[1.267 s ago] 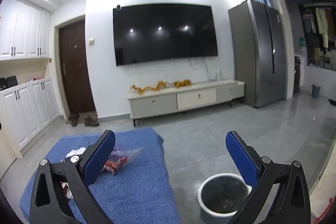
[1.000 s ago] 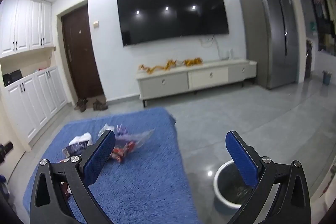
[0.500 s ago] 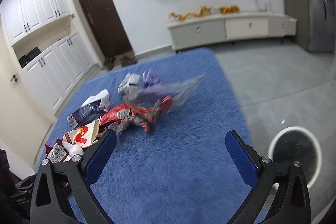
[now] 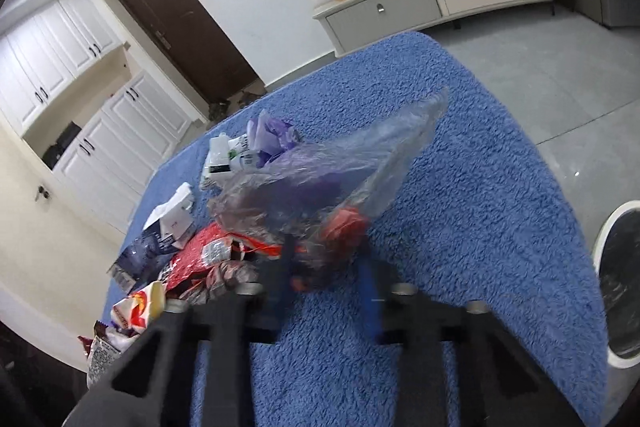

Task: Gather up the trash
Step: 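Grasp the red snack bag with the left tool while the right tool grasps the clear plastic bag, then carry both held items over the trash bin and open both tools to drop them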

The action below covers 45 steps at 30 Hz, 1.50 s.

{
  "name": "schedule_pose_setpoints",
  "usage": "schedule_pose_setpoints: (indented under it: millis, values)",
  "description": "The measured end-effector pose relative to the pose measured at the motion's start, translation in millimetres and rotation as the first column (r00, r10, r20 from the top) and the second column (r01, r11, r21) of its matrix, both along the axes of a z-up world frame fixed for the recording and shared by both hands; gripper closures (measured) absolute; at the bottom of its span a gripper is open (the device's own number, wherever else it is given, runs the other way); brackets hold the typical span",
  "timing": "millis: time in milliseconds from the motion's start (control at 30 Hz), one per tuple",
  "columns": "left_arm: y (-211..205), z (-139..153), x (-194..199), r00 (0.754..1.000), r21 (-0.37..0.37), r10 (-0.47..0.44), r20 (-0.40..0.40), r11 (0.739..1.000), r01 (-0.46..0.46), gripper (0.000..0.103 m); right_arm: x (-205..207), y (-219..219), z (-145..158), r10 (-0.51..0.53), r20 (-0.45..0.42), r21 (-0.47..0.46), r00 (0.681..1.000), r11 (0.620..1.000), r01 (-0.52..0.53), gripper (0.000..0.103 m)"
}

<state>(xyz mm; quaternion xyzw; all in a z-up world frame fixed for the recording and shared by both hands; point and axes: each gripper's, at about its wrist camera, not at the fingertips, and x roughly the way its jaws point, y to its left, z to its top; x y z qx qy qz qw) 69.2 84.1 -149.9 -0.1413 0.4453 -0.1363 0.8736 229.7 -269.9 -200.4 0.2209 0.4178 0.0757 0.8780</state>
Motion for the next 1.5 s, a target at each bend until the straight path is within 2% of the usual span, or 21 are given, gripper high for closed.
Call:
schedule_pose_setpoints:
  millis: [67,167,633,833,967,1167,1400,1500]
  values:
    - [-3.6,3.0,-4.5,1.000,-0.005,-0.018,0.015,1.000,0.019,0.093,-6.7,-0.4,0.7,0.006,0.020,-0.015,1.000,1.000,-0.006,0.091]
    - [-10.2,9.5,-12.9,0.998,0.004,-0.040,0.044,0.999,0.040,0.098,-23.5,-2.4,12.6,0.012,0.050,-0.025,0.999,1.000,-0.011,0.093]
    - [-36.0,62.6,-59.3,0.966,0.056,-0.144,0.216,0.989,0.135,0.099,-128.3,-34.0,78.2,-0.008,0.251,-0.079,0.968,0.996,0.029,0.094]
    - [-83.6,81.4,-44.2,0.934,0.124,-0.265,0.241,0.962,0.241,0.099,-168.2,-76.4,87.4,-0.095,0.295,-0.103,0.951,0.986,0.130,0.094]
    - [-146.4,84.3,-20.6,0.892,0.164,-0.389,0.232,0.919,0.358,0.099,-187.6,-123.8,80.3,-0.193,0.285,-0.152,0.939,0.958,0.243,0.094]
    - [-264.8,73.3,20.6,0.802,0.184,-0.570,0.176,0.820,0.542,0.099,-200.2,-195.5,47.0,-0.335,0.217,-0.244,0.917,0.891,0.383,0.094]
    - [-407.2,29.0,69.9,0.703,0.143,-0.710,0.047,0.701,0.698,0.099,-189.4,-258.8,-18.7,-0.440,0.068,-0.360,0.896,0.826,0.433,0.094]
    - [-458.0,5.1,86.0,0.664,0.132,-0.748,-0.011,0.657,0.742,0.099,-183.1,-276.2,-46.5,-0.461,0.001,-0.398,0.887,0.814,0.423,0.093]
